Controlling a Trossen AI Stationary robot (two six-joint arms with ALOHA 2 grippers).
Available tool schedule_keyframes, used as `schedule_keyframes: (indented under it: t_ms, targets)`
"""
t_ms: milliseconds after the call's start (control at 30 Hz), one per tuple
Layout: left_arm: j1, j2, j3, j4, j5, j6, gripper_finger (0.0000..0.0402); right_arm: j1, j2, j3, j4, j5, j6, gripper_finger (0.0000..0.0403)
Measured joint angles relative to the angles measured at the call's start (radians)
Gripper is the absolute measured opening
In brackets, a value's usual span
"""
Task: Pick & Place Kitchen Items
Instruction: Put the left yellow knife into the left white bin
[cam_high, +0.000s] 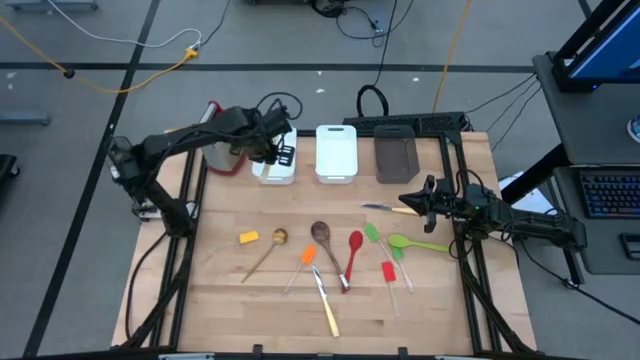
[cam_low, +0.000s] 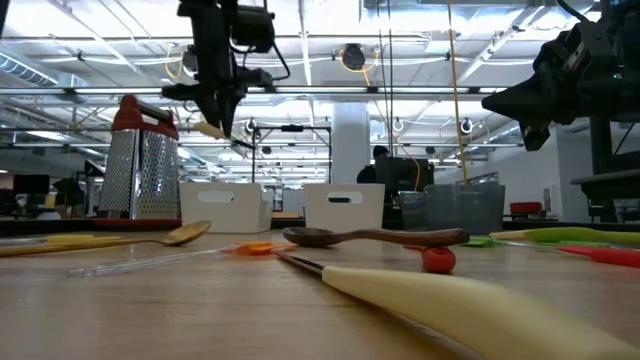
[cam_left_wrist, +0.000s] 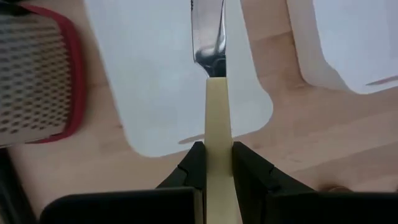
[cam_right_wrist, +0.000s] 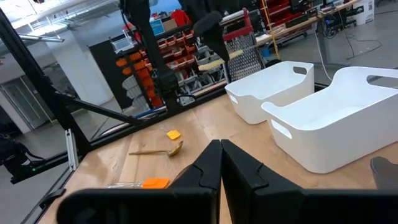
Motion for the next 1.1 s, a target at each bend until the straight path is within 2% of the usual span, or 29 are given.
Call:
schedule_keyframes:
  t_ms: [333, 667, 1100]
  targets:
    - [0.08, 0.127, 0.0, -0.091, 0.136, 0.005, 0.0039, 0.0, 0.0, 0.0, 0.0, 0.0, 0.0, 0.0004]
    - [0.158, 0.13, 0.0, -0.084, 0.214, -0.015, 0.0039, 0.0, 0.0, 0.0, 0.0, 0.0, 0.0, 0.0004]
    - [0.197, 0.13, -0.001, -0.076, 0.26, -0.065, 0.0039, 0.0, 0.0, 0.0, 0.0, 0.0, 0.0, 0.0004]
